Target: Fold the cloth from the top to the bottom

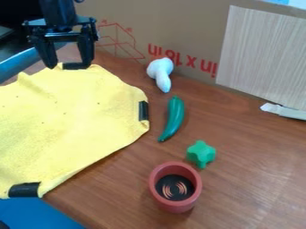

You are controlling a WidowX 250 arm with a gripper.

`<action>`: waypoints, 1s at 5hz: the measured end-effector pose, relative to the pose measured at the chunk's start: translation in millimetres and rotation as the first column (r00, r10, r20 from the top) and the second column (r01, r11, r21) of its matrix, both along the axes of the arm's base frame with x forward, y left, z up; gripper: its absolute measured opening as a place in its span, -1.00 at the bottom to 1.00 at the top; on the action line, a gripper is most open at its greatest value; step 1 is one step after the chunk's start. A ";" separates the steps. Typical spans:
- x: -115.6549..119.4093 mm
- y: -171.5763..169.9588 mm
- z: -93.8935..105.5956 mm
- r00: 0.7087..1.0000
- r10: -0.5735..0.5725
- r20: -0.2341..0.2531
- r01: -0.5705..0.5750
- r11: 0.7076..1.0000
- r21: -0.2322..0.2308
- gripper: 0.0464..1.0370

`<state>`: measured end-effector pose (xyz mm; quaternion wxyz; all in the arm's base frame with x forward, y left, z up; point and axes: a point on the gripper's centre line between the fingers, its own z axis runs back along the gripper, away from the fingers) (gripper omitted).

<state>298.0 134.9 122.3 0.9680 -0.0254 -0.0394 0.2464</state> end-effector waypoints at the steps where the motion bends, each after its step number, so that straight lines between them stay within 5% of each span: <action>1: -0.8 -0.4 -11.1 0.999 -0.002 -0.032 0.001 1.000 -0.015 0.93; 3: 16.5 19.0 -24.6 0.992 -0.117 -0.052 0.118 0.993 0.013 0.93; 5: 40.0 46.6 -35.3 0.945 -0.326 -0.003 0.326 0.943 0.061 0.93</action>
